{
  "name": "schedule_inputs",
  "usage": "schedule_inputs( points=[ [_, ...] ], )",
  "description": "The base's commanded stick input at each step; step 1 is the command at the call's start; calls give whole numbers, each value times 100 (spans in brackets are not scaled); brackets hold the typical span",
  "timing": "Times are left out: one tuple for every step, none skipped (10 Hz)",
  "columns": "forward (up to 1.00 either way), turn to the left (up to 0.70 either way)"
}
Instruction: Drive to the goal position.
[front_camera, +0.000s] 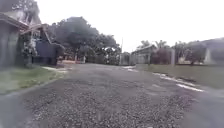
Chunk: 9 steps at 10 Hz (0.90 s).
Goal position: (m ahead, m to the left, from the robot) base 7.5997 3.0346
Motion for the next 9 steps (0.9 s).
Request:
schedule_inputs(
  points=[
    [70,0],
    [70,0],
    [70,0],
    [70,0],
    [70,0],
    [70,0],
    [70,0],
    [70,0],
    [70,0]
  ],
)
